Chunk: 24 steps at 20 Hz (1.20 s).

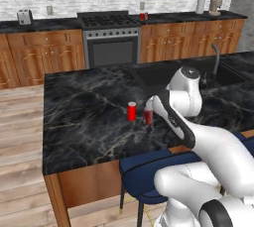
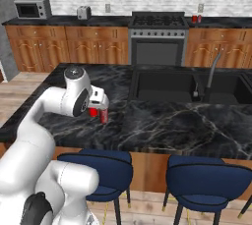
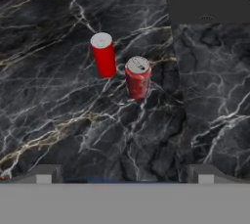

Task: Four empty soda cans are scattered around the kitchen. Gather all the cans and cluster them next to the stove for recycling.

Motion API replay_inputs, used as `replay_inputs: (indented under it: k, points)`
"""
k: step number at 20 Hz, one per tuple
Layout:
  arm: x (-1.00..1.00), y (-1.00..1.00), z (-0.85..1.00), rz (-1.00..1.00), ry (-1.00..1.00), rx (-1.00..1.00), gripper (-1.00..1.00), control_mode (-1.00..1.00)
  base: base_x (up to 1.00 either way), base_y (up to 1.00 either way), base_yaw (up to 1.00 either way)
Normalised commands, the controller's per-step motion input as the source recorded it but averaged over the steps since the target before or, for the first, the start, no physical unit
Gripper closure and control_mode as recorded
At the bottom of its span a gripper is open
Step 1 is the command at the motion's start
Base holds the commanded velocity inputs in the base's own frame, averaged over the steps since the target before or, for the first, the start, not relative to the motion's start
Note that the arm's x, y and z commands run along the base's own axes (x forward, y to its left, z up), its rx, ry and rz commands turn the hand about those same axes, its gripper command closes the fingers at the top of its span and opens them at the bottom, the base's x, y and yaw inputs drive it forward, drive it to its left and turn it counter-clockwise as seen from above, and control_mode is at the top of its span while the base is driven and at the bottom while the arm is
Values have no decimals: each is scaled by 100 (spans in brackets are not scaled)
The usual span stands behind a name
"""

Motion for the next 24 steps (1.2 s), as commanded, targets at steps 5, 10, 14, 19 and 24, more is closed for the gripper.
replay_inputs:
  k: [5,10,14,19,24]
  points:
    - [20,0,-23,0,0,0,-100,-100,0,0,0]
    - [26,0,-20,0,0,0,-100,-100,0,0,0]
    - [28,0,-18,0,1,0,-100,-100,0,0,0]
    - [27,0,-16,0,0,0,-100,-100,0,0,0]
    - [24,0,-12,0,0,0,-100,-100,0,0,0]
